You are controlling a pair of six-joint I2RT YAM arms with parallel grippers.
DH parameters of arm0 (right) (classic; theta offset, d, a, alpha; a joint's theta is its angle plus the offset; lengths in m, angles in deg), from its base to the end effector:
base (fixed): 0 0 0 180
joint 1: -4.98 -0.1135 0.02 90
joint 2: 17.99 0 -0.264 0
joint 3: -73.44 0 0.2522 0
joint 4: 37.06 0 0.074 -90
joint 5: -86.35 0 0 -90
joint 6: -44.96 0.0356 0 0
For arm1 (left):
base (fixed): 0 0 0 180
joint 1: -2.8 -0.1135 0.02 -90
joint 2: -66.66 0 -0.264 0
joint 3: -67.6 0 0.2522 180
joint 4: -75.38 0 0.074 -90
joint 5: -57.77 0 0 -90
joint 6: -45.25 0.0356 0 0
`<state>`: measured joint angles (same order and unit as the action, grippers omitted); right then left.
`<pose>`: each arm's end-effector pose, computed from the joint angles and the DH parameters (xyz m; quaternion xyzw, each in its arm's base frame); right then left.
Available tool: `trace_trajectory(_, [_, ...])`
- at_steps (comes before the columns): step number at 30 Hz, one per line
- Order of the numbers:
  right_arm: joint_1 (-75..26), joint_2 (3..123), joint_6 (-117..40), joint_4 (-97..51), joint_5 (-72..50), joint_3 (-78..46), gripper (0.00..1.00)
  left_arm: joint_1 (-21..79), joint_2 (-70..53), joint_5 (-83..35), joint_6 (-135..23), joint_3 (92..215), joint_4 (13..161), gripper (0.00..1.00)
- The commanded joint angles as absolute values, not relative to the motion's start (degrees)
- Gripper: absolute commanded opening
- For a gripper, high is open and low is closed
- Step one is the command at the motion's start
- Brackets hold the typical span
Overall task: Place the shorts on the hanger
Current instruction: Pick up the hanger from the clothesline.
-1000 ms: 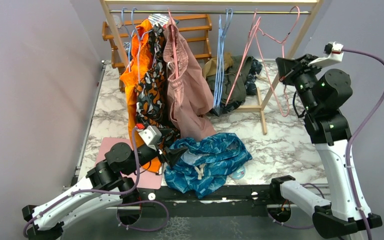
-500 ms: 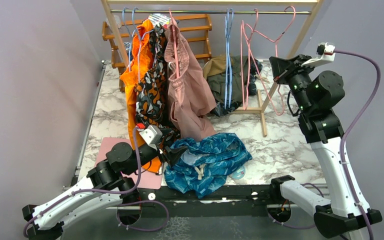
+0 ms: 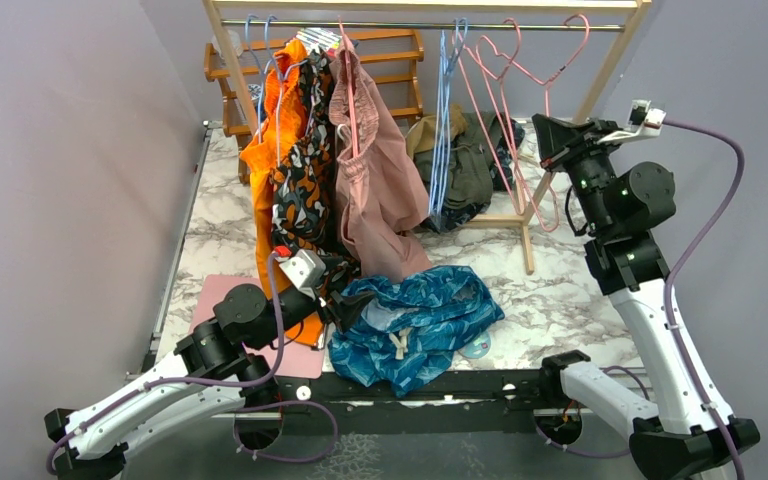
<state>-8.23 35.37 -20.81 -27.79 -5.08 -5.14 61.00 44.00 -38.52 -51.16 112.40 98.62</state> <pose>0.1906 0.0457 0.4629 0.0479 0.6003 0.2633 0.7537 0.0662 -0.0994 0.3082 0.2767 0.6580 -0.3406 0.6119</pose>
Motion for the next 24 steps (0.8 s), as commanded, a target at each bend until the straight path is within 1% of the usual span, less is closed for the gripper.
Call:
trace_trajectory(1, [-8.6,33.2,-19.6,-39.6,-7.0,-4.1,0.01,60.7,44.1,-40.3,-51.0,112.2,98.2,0.99])
trace_trajectory(8, [-8.6,33.6,-19.8,-45.6,-6.6,-1.0,0.01,60.7,43.8,-40.6,-51.0,112.1,98.3,0.99])
trace_trajectory(17, [-8.6,34.1,-26.1,-53.4,-5.6,3.5,0.01,60.7,43.1,-40.9,-50.8,112.2,98.4,0.99])
trace_trajectory(24, [-8.6,35.0,-29.4,-63.6,-4.7,8.4,0.01,60.7,42.6,-41.1,-50.7,112.2,98.4,0.99])
